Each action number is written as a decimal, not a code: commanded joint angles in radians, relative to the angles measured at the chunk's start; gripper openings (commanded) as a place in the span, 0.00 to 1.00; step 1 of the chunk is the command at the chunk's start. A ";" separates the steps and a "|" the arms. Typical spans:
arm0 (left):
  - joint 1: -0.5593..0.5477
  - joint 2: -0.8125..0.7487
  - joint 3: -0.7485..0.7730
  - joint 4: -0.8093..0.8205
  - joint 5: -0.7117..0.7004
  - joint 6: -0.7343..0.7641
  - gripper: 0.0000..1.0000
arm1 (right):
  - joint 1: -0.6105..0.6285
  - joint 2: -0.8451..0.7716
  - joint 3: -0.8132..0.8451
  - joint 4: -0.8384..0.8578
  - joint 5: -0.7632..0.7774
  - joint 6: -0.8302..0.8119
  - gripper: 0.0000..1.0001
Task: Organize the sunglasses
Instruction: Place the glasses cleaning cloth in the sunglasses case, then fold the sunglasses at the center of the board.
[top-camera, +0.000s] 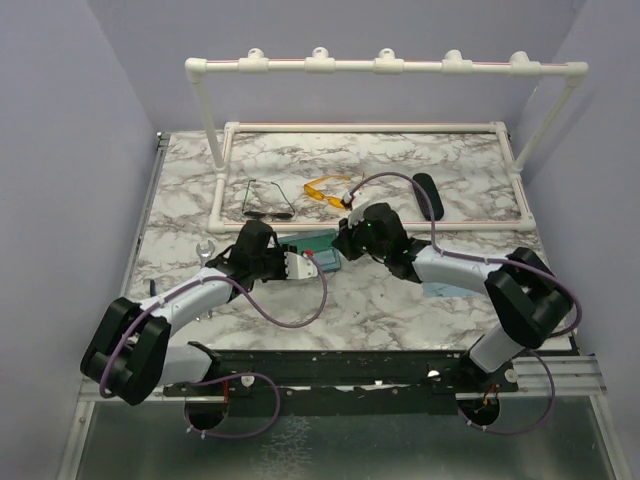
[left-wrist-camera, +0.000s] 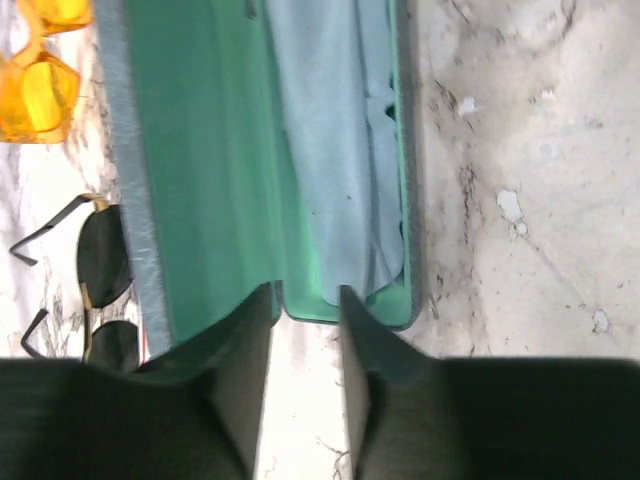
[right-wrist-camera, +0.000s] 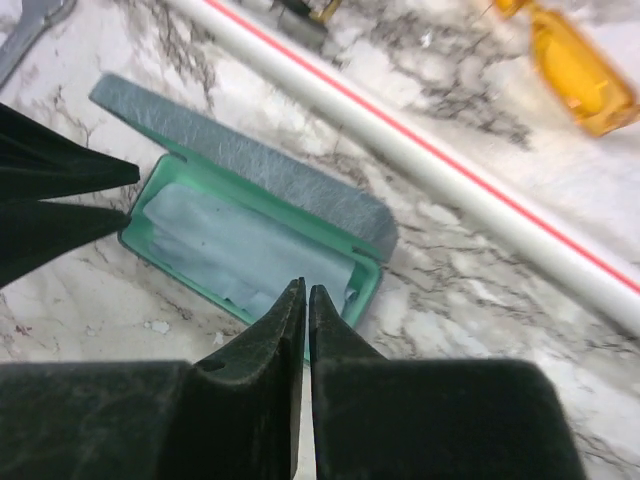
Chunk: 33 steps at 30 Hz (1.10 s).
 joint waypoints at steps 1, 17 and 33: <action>0.006 -0.075 0.065 -0.018 0.058 -0.192 0.45 | -0.036 -0.112 -0.024 -0.046 0.057 0.008 0.14; 0.115 -0.303 0.184 -0.087 -0.124 -0.886 0.99 | -0.325 -0.274 0.180 -0.464 0.135 0.109 1.00; 0.382 0.466 1.082 -1.142 0.066 0.022 0.84 | -0.326 -0.265 0.205 -0.419 -0.012 0.006 1.00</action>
